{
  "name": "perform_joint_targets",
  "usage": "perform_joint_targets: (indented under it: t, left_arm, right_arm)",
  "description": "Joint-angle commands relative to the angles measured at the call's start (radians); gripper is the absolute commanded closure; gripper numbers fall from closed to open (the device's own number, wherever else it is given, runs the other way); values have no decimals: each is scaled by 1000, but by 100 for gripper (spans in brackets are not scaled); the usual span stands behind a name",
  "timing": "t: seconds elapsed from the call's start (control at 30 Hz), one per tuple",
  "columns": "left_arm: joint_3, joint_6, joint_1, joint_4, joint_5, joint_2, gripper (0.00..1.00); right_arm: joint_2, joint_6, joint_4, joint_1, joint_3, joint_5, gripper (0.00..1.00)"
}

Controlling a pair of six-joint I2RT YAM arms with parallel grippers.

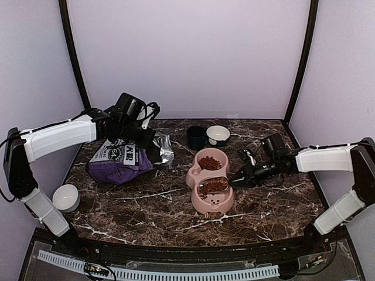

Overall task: Serve the pet food
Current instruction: Place the pet food in the pet food bowl.

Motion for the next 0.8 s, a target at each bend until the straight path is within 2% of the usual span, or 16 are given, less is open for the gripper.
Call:
perform_joint_targets:
  t: [0.0,0.43,0.77]
  left_arm:
    - [-2,20,4,31,-29,-59,100]
    - [-2,26,4,29,-42,-59,100]
    - [-4,31,4,27,-55,-57,100]
  right_arm:
    - [31,-1,66,19,52,-25,100]
    - [120,-4,86,47,143,-27,100]
    - [137,-100,-57,48,214,-4,100]
